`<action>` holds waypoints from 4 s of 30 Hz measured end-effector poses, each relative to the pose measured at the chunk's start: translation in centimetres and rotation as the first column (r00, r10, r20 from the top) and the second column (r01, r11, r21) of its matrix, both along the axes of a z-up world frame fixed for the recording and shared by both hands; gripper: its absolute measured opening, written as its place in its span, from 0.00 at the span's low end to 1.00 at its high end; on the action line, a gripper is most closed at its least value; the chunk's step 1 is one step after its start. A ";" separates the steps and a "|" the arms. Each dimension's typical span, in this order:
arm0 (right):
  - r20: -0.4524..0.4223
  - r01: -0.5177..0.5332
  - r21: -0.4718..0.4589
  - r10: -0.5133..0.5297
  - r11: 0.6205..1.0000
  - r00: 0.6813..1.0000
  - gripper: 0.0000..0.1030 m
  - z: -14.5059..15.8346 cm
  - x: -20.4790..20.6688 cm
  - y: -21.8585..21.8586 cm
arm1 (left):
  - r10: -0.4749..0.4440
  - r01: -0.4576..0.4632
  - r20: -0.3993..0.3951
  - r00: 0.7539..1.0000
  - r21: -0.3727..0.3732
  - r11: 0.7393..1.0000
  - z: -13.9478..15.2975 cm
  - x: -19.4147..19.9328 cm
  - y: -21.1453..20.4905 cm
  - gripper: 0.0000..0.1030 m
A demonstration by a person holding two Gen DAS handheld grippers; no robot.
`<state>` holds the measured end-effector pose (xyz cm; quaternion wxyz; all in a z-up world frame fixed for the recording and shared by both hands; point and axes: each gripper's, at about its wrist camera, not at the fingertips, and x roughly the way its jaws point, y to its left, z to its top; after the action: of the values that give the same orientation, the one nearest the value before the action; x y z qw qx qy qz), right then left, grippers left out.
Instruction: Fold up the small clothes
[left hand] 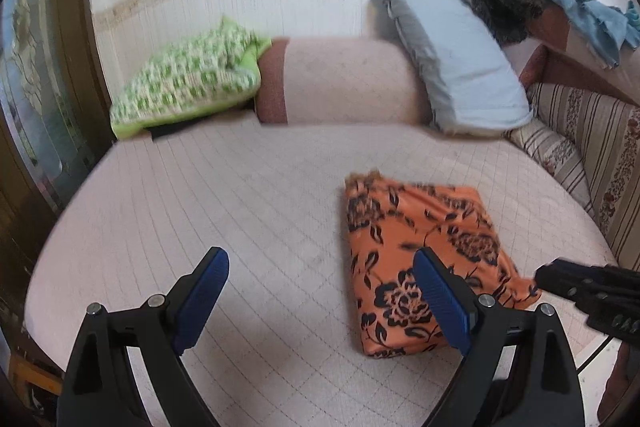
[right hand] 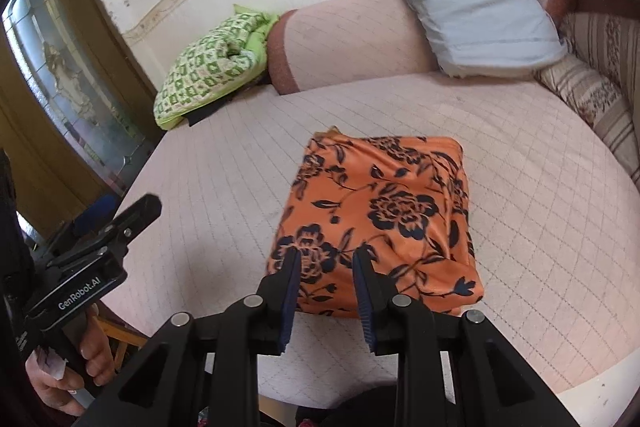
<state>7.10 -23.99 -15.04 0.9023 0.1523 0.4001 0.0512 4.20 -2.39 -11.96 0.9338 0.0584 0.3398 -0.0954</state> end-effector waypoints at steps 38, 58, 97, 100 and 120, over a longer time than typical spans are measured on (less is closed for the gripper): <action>-0.244 0.112 0.679 0.079 0.726 0.967 0.72 -19.4 13.4 -15.3 | -0.437 0.211 -0.468 0.768 -0.460 0.862 -15.2 15.9 -4.6 0.91; -0.152 -0.083 0.491 0.179 0.867 0.972 0.51 -10.9 14.6 -2.6 | -0.389 0.191 -0.338 0.857 -0.493 0.849 -8.5 15.0 1.4 0.47; 0.081 -0.005 -0.135 0.016 0.991 0.997 0.65 2.9 2.3 10.0 | 0.168 -0.168 0.018 0.986 0.059 0.984 4.3 -0.1 9.1 0.82; 0.099 0.002 -0.184 0.016 0.983 0.995 0.65 3.9 1.2 11.0 | 0.193 -0.196 0.044 0.980 0.074 0.978 5.1 -1.3 9.0 0.82; 0.142 0.062 -0.259 -0.025 0.964 0.990 0.65 5.9 -1.1 15.4 | 0.295 -0.300 0.097 0.951 0.047 0.953 7.4 -4.1 11.4 0.93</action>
<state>5.96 -8.58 -9.13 0.9407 0.0364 0.3369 -0.0117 0.06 9.04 -4.53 0.9494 0.0395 0.3057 0.0597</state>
